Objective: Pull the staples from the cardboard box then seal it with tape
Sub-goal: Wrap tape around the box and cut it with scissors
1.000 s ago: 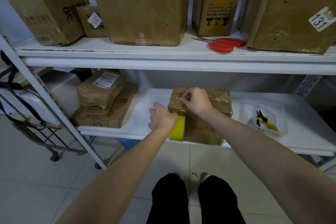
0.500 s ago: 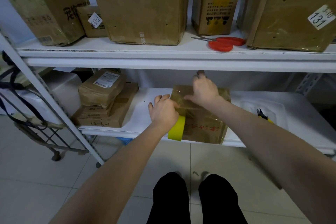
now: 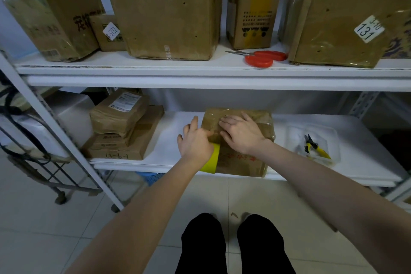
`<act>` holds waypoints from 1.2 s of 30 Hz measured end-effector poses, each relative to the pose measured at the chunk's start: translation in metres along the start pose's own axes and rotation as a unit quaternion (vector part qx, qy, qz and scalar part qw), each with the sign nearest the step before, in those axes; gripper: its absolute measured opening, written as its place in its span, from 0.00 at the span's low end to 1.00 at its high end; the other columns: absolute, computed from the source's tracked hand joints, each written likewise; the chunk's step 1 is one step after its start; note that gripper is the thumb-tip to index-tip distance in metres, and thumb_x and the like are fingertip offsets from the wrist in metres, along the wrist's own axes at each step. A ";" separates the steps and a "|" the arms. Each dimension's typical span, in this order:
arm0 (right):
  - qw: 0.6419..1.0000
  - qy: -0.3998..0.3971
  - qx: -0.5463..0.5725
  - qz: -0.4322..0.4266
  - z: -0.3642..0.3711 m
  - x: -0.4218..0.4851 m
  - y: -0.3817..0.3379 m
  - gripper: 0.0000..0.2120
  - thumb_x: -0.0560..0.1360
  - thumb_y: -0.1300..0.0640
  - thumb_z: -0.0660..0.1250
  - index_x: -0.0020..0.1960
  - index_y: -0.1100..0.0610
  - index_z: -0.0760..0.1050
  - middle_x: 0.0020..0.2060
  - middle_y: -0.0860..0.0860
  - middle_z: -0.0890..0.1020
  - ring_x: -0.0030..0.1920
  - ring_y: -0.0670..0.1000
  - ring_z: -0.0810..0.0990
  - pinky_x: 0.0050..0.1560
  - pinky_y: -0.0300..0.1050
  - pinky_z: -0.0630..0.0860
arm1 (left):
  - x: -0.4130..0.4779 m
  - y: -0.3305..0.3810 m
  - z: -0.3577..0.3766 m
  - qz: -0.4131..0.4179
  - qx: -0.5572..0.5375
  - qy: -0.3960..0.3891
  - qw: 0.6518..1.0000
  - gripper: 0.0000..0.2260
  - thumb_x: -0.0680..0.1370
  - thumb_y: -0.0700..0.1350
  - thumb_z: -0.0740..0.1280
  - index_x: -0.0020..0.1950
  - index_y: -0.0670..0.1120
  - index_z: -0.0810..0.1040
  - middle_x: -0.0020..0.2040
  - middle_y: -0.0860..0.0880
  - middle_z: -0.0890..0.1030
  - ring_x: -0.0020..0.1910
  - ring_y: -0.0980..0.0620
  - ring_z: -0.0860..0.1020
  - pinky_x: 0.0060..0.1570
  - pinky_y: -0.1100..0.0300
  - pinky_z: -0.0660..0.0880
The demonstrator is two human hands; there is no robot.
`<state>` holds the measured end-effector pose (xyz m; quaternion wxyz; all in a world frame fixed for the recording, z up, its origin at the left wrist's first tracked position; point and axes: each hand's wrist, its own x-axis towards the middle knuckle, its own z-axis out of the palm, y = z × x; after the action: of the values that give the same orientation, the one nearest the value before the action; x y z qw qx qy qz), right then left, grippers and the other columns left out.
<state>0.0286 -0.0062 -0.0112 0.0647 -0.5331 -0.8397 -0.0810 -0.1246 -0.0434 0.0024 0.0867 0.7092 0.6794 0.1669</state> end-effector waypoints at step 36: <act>0.998 0.016 -0.039 0.042 -0.005 0.018 -0.026 0.21 0.75 0.42 0.64 0.58 0.58 0.77 0.57 0.55 0.79 0.62 0.56 0.73 0.62 0.50 0.66 | 0.021 -0.025 0.063 -0.238 -0.347 -0.055 0.905 0.08 0.75 0.49 0.70 0.48 0.46 0.76 0.49 0.48 0.75 0.51 0.45 0.75 0.54 0.56 0.73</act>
<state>-0.0023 -0.0024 -0.0042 0.0610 -0.5686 -0.8116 -0.1191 -0.1249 -0.0145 -0.0626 0.4020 0.4595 0.7212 0.3271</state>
